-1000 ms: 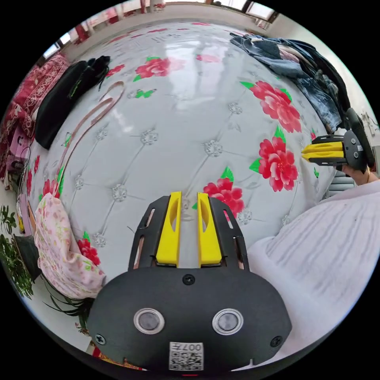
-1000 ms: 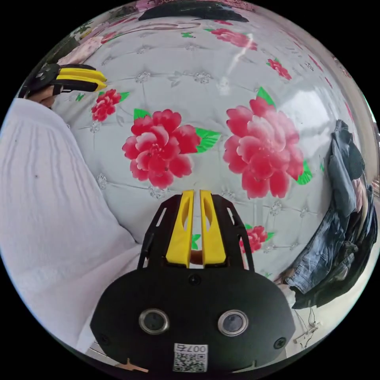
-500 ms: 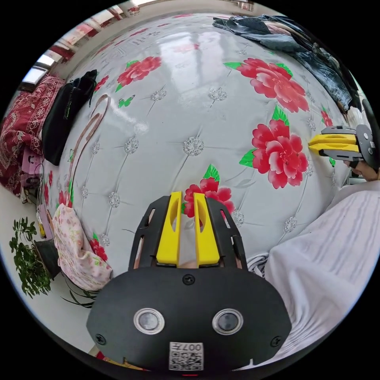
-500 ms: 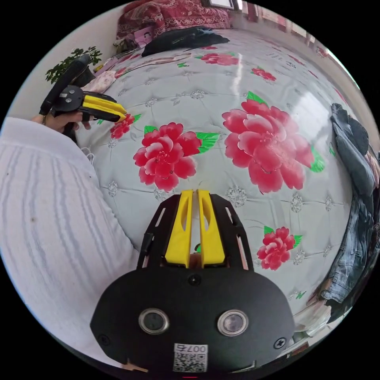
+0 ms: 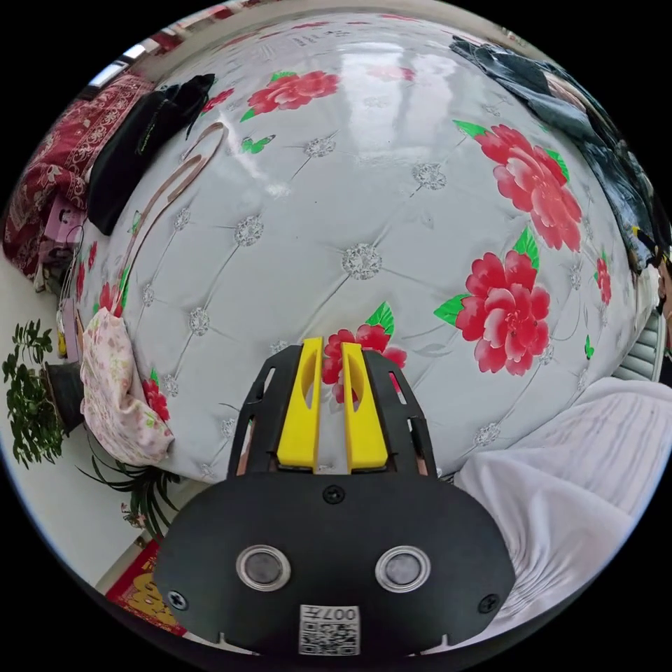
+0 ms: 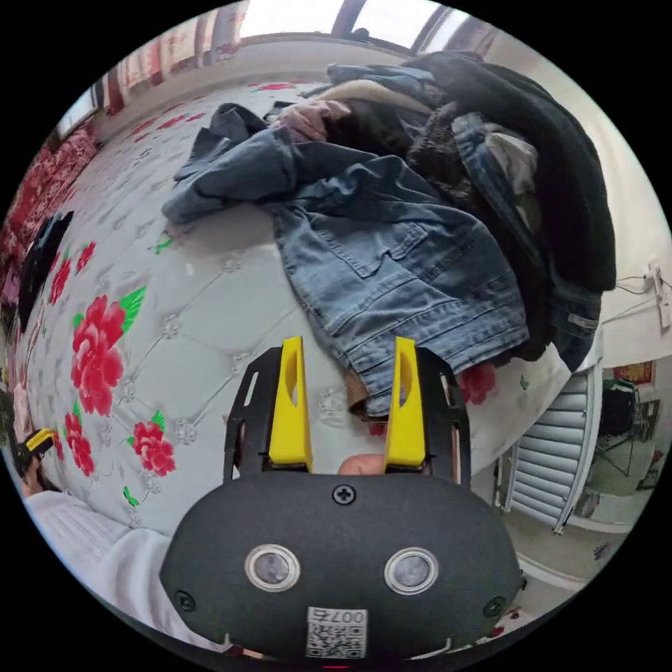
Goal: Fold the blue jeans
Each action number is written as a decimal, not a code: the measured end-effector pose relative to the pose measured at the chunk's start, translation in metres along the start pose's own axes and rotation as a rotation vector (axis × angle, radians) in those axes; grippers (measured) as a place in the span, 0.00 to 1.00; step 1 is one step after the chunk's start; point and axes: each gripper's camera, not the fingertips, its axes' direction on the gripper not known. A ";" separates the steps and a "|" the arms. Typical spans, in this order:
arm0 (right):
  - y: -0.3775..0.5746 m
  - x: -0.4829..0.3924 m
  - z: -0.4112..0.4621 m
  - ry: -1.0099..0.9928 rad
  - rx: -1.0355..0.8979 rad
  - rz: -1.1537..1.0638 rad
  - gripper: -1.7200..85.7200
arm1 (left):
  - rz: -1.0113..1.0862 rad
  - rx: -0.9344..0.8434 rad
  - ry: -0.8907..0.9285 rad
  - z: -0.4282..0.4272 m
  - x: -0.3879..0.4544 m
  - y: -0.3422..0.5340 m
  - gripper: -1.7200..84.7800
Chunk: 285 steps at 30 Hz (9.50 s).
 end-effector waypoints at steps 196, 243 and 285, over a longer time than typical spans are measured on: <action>0.084 0.021 -0.191 -0.364 0.157 -0.022 0.06 | -0.504 0.344 -0.083 -0.234 -0.247 0.196 0.08; 0.069 0.017 -0.217 -0.505 0.136 -0.104 0.04 | -0.220 0.360 0.032 -0.284 -0.164 0.302 0.01; 0.173 0.251 -0.072 -0.601 0.244 0.425 0.05 | -0.247 0.244 0.025 -0.295 -0.176 0.276 0.01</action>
